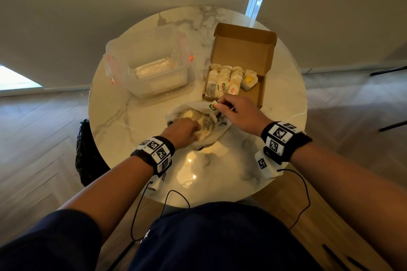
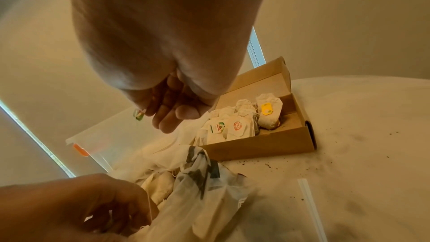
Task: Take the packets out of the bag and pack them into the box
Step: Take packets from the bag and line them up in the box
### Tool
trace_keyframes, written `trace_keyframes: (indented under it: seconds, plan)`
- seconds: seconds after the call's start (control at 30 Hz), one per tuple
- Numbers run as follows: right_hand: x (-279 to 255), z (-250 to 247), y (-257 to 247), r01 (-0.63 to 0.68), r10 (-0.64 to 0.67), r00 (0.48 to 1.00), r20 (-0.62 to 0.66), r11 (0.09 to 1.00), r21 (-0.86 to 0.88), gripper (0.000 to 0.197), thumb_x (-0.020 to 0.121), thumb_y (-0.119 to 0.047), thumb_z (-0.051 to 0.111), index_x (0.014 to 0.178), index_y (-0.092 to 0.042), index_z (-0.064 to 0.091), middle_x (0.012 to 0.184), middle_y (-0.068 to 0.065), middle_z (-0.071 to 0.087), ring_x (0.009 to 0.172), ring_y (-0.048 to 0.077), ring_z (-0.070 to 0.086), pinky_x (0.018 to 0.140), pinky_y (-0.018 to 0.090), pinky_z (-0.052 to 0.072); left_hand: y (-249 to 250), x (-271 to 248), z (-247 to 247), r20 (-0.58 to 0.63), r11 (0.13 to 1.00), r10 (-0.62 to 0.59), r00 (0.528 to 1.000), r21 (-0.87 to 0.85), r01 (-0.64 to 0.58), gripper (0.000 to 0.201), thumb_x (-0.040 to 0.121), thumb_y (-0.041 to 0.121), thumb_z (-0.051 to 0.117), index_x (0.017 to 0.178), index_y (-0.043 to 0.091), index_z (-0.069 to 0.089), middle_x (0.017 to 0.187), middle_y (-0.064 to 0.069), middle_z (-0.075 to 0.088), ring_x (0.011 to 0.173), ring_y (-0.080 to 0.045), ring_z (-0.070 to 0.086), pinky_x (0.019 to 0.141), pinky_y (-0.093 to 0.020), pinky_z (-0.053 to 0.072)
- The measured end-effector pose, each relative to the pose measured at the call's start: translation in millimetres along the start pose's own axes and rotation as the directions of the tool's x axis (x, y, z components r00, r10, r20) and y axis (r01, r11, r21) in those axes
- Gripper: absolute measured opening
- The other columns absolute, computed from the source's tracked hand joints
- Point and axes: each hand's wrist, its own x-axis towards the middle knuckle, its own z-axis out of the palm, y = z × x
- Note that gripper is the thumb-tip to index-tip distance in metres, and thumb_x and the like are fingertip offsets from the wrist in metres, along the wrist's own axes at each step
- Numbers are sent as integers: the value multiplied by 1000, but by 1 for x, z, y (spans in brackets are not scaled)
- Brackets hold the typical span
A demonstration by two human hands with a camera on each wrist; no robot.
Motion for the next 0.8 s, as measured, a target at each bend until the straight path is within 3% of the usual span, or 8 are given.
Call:
trace_keyframes:
  seconds: [0.13, 0.33, 0.43, 0.5, 0.67, 0.8]
  plan:
    - [-2, -1, -1, 19, -19, 1000, -14, 1000, 15, 17, 101, -27, 55, 103, -14, 67, 89, -7, 66, 80, 0, 57, 68, 12, 42, 3, -1, 1, 4, 999, 15, 1000, 42, -16, 18, 94, 28, 59, 105, 17, 69, 96, -1, 58, 89, -23, 59, 77, -34, 47]
    - [-4, 0, 3, 41, -41, 999, -17, 999, -2, 14, 98, -25, 62, 100, -14, 69, 90, -6, 66, 81, -1, 56, 68, 10, 43, 3, -5, -11, -209, 992, 25, 978, -115, -50, 18, 97, 28, 57, 98, 13, 67, 89, -4, 66, 80, -19, 58, 75, -38, 49]
    - [-2, 6, 5, 52, -51, 998, 19, 998, -31, 11, 95, -27, 66, 94, -17, 69, 86, -9, 66, 79, 3, 58, 66, 11, 42, 4, -12, -24, -278, 983, 83, 957, -136, -125, 19, 99, 25, 56, 95, 12, 67, 88, -3, 66, 81, -20, 58, 72, -32, 44]
    - [0, 11, 4, 62, -60, 997, 46, 997, -39, 11, 93, -28, 69, 92, -17, 69, 85, -9, 65, 78, 4, 58, 67, 13, 44, 7, -17, -32, -305, 968, 136, 943, -163, -192, 18, 101, 24, 54, 97, 13, 68, 90, -1, 66, 82, -17, 58, 72, -28, 42]
    - [5, 23, 1, 87, -84, 992, 92, 996, -29, 11, 91, -25, 71, 88, -16, 66, 82, -3, 66, 75, 16, 62, 67, 30, 50, 15, -31, -43, -347, 946, 190, 919, -188, -266, 23, 103, 25, 51, 112, 12, 68, 99, -2, 69, 88, -14, 59, 79, -27, 46]
    - [7, 27, -5, 103, -102, 992, 67, 995, -11, 13, 88, -19, 74, 86, -11, 64, 80, 1, 66, 70, 9, 59, 63, 22, 48, 12, -35, -43, -358, 940, 187, 915, -206, -273, 22, 102, 24, 51, 114, 14, 67, 100, 2, 68, 88, -11, 60, 79, -23, 47]
